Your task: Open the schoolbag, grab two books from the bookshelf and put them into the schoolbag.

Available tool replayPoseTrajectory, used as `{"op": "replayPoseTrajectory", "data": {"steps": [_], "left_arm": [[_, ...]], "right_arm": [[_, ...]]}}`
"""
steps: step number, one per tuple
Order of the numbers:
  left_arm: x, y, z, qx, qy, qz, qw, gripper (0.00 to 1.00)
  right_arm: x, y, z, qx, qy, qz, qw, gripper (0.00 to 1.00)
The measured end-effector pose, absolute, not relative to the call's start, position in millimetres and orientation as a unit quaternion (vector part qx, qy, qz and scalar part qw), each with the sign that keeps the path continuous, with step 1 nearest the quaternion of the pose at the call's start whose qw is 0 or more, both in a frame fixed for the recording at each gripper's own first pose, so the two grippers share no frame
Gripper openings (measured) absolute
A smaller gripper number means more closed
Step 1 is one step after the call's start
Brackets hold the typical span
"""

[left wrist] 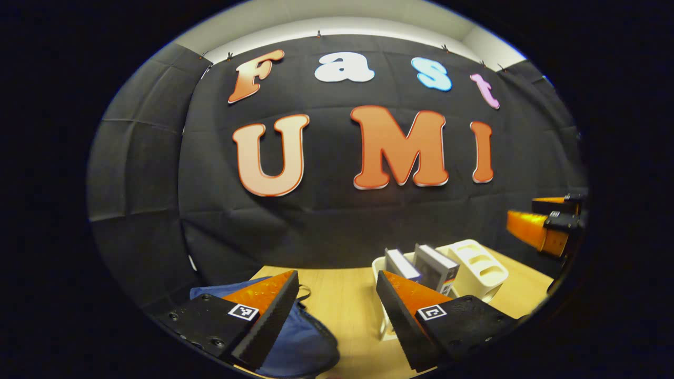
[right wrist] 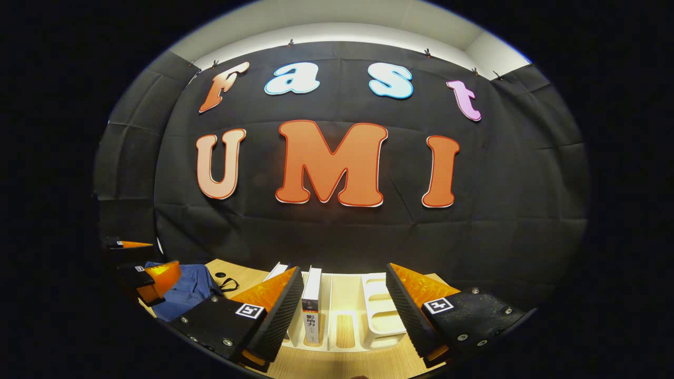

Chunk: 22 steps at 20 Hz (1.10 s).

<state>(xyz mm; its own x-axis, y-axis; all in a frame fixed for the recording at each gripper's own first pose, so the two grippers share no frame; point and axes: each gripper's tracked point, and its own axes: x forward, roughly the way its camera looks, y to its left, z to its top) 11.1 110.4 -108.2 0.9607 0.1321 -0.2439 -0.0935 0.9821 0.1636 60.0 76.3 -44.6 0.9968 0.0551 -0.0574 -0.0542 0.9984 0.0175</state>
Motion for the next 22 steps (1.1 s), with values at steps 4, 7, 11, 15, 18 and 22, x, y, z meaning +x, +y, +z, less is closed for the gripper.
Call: {"op": "replayPoseTrajectory", "data": {"steps": [4, 7, 11, 15, 18, 22], "left_arm": [[-8, 135, -166, 0.129, 0.204, 0.062, 0.968, 0.93], [-18, 146, -206, 0.168, 0.249, 0.056, 0.952, 0.95], [-29, 151, -243, 0.258, 0.285, 0.033, 0.923, 0.96], [-48, 155, -278, 0.353, 0.32, 0.013, 0.879, 0.95], [-68, 163, -307, 0.409, 0.366, 0.009, 0.836, 0.96], [-85, 173, -331, 0.451, 0.399, 0.008, 0.798, 0.96]], "right_arm": [[69, 69, -57, 0.008, 0.037, 0.029, 0.999, 0.94], [73, 65, -66, 0.012, 0.044, 0.031, 0.998, 0.94], [77, 52, -74, 0.013, 0.048, 0.025, 0.998, 0.94], [80, 28, -84, 0.012, 0.057, 0.003, 0.998, 0.94], [81, 13, -91, 0.01, 0.064, -0.013, 0.998, 0.94], [81, 6, -96, 0.011, 0.071, -0.022, 0.997, 0.94]]}}
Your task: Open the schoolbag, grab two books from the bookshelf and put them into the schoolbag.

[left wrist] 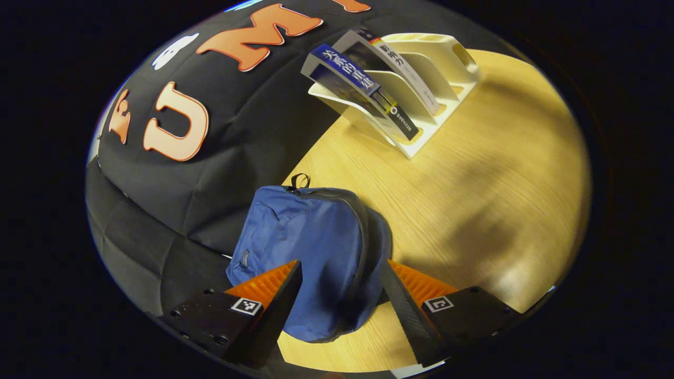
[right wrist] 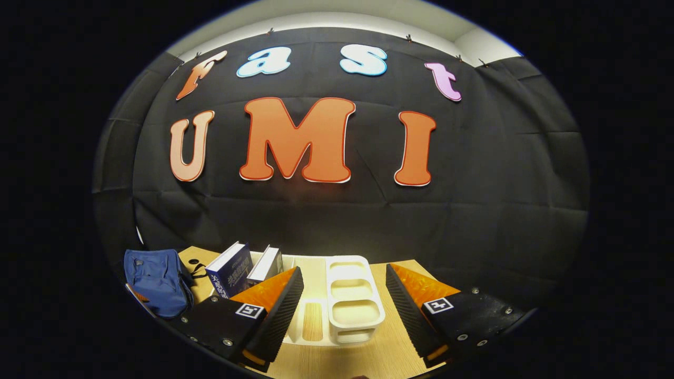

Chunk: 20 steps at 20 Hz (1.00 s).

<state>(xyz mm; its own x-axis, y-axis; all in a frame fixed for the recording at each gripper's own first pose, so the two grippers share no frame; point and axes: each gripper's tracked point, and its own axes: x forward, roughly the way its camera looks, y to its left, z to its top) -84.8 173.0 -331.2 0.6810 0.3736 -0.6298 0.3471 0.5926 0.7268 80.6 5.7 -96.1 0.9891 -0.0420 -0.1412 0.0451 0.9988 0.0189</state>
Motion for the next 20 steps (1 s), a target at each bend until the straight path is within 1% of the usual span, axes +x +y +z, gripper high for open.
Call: {"op": "replayPoseTrajectory", "data": {"steps": [4, 6, 7, 9, 12, 13, 14, 15, 16, 17, 18, 20], "left_arm": [[-84, 193, -329, 0.484, 0.403, 0.039, 0.775, 0.95], [-80, 196, -326, 0.492, 0.398, 0.046, 0.773, 0.95], [-78, 195, -327, 0.491, 0.397, 0.046, 0.774, 1.0], [-78, 190, -329, 0.488, 0.401, 0.041, 0.774, 0.74], [-78, 186, -329, 0.469, 0.412, 0.037, 0.78, 0.47], [-77, 185, -329, 0.457, 0.419, 0.038, 0.784, 0.14], [-76, 184, -324, 0.442, 0.423, 0.044, 0.79, 0.18], [-74, 184, -323, 0.424, 0.434, 0.044, 0.794, 0.11], [-74, 185, -320, 0.407, 0.442, 0.044, 0.798, 0.1], [-71, 186, -317, 0.389, 0.451, 0.043, 0.802, 0.12], [-67, 187, -313, 0.372, 0.456, 0.041, 0.807, 0.06], [-57, 189, -298, 0.344, 0.458, 0.039, 0.819, 0.04]], "right_arm": [[80, 6, -96, 0.008, 0.069, -0.022, 0.997, 0.94], [79, 7, -95, 0.008, 0.069, -0.023, 0.997, 0.94], [80, 7, -95, 0.009, 0.069, -0.023, 0.997, 0.94], [80, 6, -95, 0.009, 0.07, -0.024, 0.997, 0.94], [81, 7, -95, 0.009, 0.069, -0.025, 0.997, 0.94], [81, 8, -95, 0.008, 0.07, -0.024, 0.997, 0.94], [81, 8, -95, 0.007, 0.07, -0.023, 0.997, 0.94], [81, 9, -95, 0.007, 0.071, -0.02, 0.997, 0.94], [82, 12, -95, 0.007, 0.072, -0.017, 0.997, 0.94], [83, 15, -95, 0.007, 0.072, -0.015, 0.997, 0.94], [83, 20, -96, 0.009, 0.072, -0.01, 0.997, 0.94], [85, 31, -93, 0.011, 0.072, 0.002, 0.997, 0.94]]}}
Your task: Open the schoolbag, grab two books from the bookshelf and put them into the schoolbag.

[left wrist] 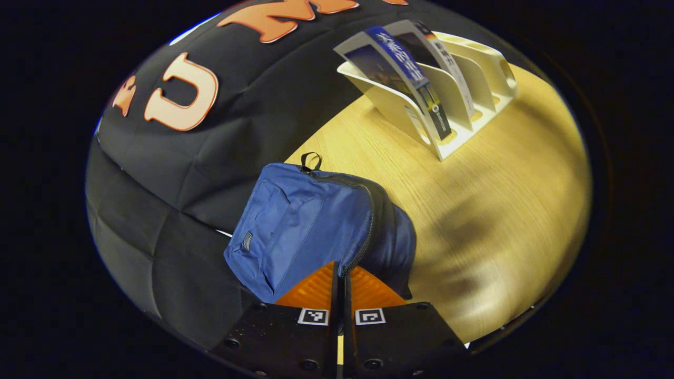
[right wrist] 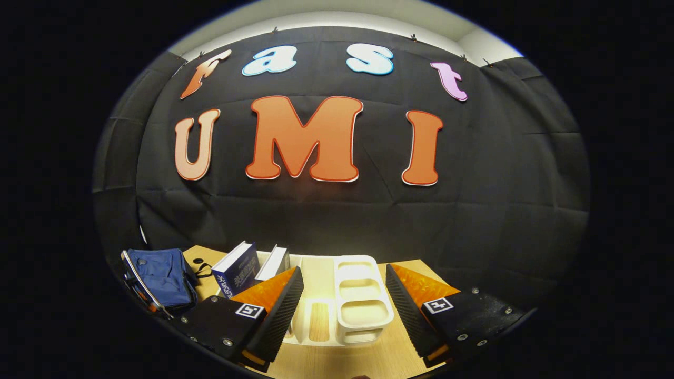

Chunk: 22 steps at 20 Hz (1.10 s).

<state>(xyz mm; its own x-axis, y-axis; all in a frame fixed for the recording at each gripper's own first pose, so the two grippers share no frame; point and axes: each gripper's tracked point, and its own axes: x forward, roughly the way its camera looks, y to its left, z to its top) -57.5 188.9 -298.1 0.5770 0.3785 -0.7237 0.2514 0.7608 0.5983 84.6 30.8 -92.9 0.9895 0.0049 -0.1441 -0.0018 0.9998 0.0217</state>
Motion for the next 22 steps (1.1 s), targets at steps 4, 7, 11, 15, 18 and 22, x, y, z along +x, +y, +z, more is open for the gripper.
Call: {"op": "replayPoseTrajectory", "data": {"steps": [4, 7, 11, 15, 18, 22], "left_arm": [[-42, 194, -262, 0.294, 0.456, 0.027, 0.84, 0.01], [-31, 201, -237, 0.253, 0.455, 0.026, 0.853, 0.01], [-12, 216, -195, 0.21, 0.44, 0.027, 0.873, 0.01], [9, 236, -157, 0.172, 0.425, 0.029, 0.888, 0.01], [21, 245, -138, 0.127, 0.418, 0.026, 0.899, 0.0], [40, 254, -127, 0.078, 0.417, 0.014, 0.905, 0.0]], "right_arm": [[88, 65, -86, 0.019, 0.082, 0.045, 0.995, 0.94], [90, 97, -80, 0.031, 0.094, 0.079, 0.992, 0.94], [98, 131, -65, 0.022, 0.093, 0.109, 0.989, 0.94], [108, 166, -63, 0.015, 0.109, 0.137, 0.984, 0.94], [120, 188, -74, 0.011, 0.139, 0.144, 0.98, 0.94], [135, 219, -101, -0.001, 0.197, 0.156, 0.968, 0.94]]}}
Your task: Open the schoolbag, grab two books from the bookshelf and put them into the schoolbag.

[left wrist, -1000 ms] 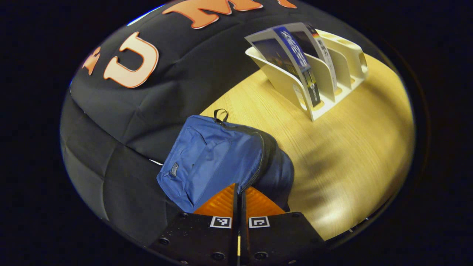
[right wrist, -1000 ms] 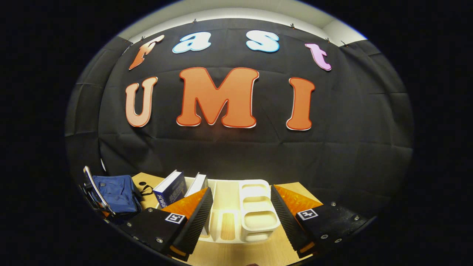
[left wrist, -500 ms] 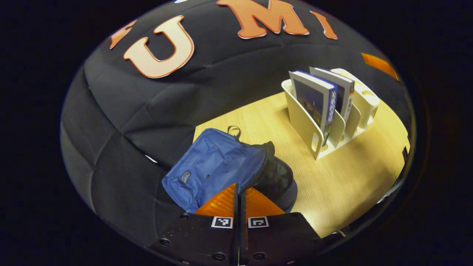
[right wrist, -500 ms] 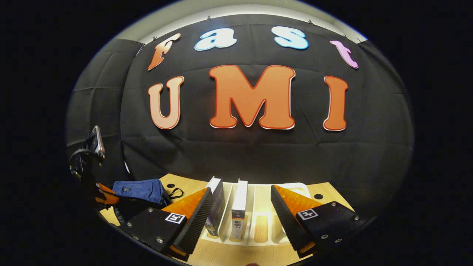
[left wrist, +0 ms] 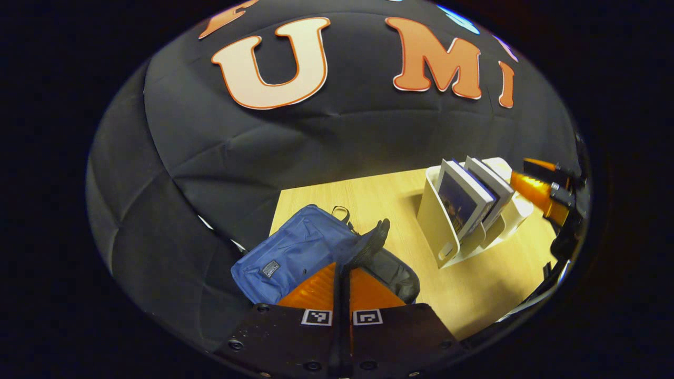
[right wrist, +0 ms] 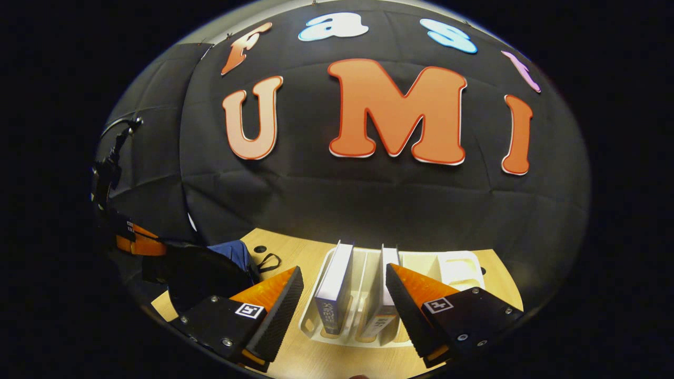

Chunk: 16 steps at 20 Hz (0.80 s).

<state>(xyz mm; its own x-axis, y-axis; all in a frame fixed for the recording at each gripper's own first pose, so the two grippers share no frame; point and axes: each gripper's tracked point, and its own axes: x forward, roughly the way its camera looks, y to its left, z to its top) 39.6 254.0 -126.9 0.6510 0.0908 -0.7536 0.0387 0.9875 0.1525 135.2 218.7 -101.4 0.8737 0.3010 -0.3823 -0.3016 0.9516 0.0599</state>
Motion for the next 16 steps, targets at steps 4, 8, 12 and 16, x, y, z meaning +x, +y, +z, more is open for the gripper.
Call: {"op": "replayPoseTrajectory", "data": {"steps": [4, 8, 12, 16], "left_arm": [[53, 244, -124, 0.037, 0.422, -0.017, 0.906, 0.0], [58, 243, -123, 0.034, 0.429, -0.035, 0.902, 0.0], [61, 246, -124, 0.028, 0.434, -0.045, 0.899, 0.0], [61, 245, -127, 0.022, 0.436, -0.054, 0.898, 0.0]], "right_arm": [[157, 240, -134, -0.026, 0.261, 0.157, 0.952, 0.94], [178, 256, -166, -0.026, 0.353, 0.156, 0.922, 0.94], [195, 260, -201, -0.023, 0.432, 0.14, 0.891, 0.95], [204, 265, -224, -0.039, 0.484, 0.134, 0.864, 0.94]]}}
